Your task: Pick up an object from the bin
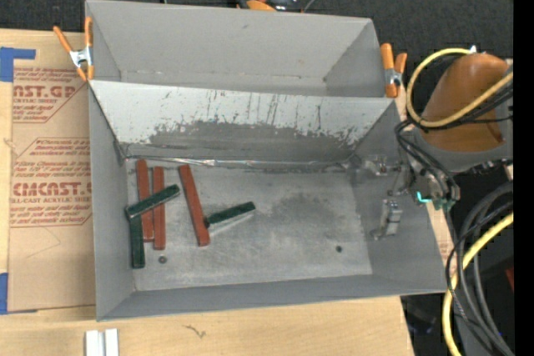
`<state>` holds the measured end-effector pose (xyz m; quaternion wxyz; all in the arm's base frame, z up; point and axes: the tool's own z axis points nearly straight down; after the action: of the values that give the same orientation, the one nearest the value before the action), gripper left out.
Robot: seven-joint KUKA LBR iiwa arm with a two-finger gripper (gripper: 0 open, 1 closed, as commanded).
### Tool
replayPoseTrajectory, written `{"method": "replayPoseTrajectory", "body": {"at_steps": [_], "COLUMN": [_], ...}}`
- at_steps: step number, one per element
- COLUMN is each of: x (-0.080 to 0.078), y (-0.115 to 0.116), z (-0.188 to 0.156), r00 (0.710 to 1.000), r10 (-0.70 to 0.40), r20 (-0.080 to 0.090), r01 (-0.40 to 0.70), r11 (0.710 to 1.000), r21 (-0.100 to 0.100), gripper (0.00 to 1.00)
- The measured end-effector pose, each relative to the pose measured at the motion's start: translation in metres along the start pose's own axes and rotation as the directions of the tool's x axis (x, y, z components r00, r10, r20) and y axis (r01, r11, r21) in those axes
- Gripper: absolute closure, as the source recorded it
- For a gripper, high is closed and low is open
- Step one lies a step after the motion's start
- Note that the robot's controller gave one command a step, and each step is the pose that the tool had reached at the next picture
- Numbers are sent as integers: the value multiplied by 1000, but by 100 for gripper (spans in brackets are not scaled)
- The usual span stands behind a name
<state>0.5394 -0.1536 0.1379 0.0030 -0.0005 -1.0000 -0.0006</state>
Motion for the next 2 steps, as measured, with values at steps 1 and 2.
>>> {"method": "replayPoseTrajectory", "body": {"at_steps": [1,2], "x": [55,44], "y": [63,36], "z": [70,55], "r00": [1000,998], "r10": [-20,54], "r20": [14,8], "r01": [20,-54], "r11": [1000,999], "r21": [-1,1], "gripper": [0,0]}}
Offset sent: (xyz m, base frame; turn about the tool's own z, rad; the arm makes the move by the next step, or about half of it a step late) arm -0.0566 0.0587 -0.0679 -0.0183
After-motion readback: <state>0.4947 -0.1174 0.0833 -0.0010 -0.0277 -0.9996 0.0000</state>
